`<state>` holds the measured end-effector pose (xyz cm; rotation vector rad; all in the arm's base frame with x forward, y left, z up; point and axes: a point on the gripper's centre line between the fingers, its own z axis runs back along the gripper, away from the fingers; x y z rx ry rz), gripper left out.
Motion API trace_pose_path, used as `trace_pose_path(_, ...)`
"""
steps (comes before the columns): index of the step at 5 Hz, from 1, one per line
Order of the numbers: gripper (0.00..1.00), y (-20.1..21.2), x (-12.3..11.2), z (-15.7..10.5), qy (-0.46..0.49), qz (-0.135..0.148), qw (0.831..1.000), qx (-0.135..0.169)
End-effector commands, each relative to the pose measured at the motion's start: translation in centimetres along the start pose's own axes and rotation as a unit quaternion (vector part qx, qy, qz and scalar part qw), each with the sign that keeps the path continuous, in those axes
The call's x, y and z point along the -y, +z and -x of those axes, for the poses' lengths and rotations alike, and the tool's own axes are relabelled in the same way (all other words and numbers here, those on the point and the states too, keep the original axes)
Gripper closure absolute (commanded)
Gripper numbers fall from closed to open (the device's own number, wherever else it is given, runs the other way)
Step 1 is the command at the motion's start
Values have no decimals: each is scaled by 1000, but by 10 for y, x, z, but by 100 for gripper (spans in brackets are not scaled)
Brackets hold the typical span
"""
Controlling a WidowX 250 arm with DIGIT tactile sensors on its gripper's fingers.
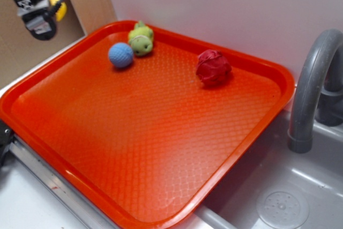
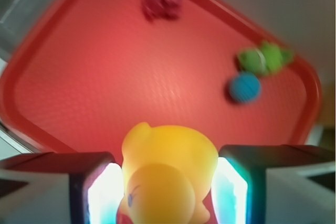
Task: Grab the yellow duck.
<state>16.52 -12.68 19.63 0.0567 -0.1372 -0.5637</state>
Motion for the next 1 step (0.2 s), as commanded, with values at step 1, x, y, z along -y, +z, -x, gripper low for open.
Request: trace_pose_path(1,100,-5,32,12,7,-10,1000,10)
